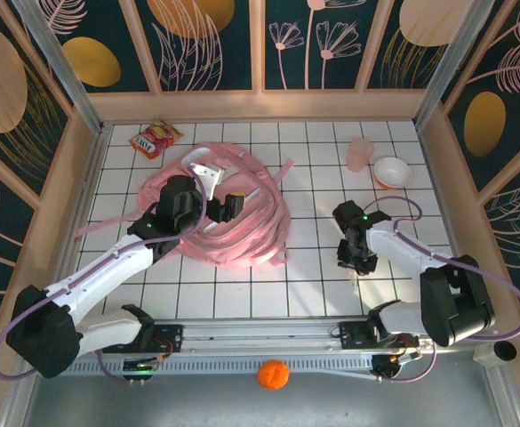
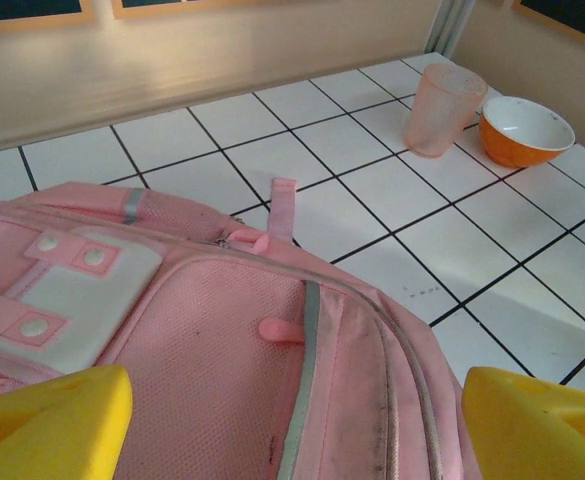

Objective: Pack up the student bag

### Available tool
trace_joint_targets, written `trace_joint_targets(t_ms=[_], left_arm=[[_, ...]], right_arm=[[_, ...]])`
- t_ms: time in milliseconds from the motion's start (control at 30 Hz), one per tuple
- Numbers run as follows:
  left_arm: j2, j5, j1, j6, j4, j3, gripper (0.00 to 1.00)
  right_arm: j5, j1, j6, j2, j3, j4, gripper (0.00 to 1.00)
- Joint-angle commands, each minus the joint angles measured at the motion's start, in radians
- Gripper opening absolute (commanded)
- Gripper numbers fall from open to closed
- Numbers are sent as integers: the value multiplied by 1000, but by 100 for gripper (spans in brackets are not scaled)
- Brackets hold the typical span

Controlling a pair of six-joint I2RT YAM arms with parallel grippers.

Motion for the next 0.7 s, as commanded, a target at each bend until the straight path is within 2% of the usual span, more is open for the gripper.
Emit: trace_joint_targets(t_ms=[0,167,233,400,533,667], left_arm=[[-2,7,3,-3,30,-9,83],[23,35,-1,102,-12,-6,77],[34,-1,-26,163,-36,-7,77],[94,-65,-97,238,-117,15,77],[155,-79,-120,256,-157,31,76],[194,-86,-142,276,-178,45,77]], right_arm=[[13,-10,-2,-17,-7,-7,30],[-8,-9,-16,-172,23,24,28],[-33,-9,-34,-256,43,68,28],[-153,-8,-67,-448,43,253,27],[-255,-8,-77,-514,9,381,24],[-174,-10,-61,-506,19,301,28]])
